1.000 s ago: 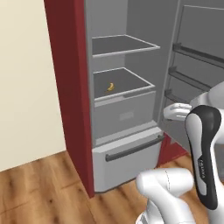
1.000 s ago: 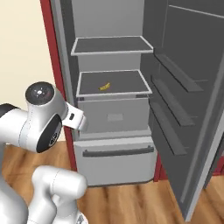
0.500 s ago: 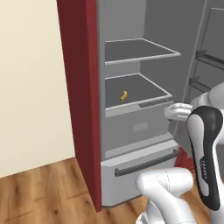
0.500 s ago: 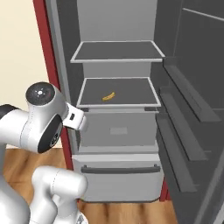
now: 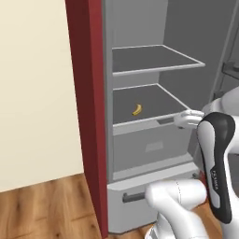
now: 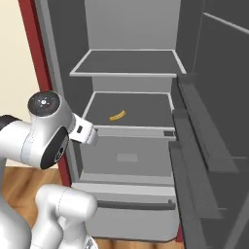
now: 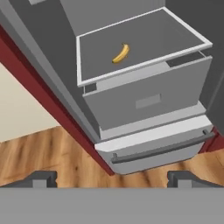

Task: Retrieve the apple and banana from the fridge and place them into the bowl on the dining table.

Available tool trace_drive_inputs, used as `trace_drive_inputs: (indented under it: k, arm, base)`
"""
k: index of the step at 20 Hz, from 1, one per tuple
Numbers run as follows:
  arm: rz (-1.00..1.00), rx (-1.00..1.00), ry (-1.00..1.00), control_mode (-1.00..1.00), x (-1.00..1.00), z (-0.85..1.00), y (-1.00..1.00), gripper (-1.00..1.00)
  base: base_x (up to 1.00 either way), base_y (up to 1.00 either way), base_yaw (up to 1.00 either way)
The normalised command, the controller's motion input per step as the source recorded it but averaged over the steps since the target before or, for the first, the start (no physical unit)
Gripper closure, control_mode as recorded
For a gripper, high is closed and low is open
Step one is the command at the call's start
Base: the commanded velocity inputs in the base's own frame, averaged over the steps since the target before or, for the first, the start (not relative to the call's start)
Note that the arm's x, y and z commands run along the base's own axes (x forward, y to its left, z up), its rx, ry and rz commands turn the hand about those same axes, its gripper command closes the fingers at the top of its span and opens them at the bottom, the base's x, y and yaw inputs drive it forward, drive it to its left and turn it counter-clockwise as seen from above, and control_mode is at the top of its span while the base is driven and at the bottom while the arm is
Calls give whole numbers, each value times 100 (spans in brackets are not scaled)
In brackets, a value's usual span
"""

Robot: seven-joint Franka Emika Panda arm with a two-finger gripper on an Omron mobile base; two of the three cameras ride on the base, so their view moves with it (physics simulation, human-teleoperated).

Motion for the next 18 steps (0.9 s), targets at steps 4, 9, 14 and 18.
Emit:
trace_drive_inputs:
  k: [4, 9, 14, 18]
  arm:
    - [0, 0, 0, 100, 0, 0, 0, -100]
    - [0, 0, 0, 100, 0, 0, 0, -100]
    - [0, 0, 0, 100, 0, 0, 0, -100]
    - [0, 0, 0, 100, 0, 0, 0, -100]
  base:
    - [50, -16, 29]
    - [39, -23, 32]
    - [2, -30, 15]
    - [0, -17, 1]
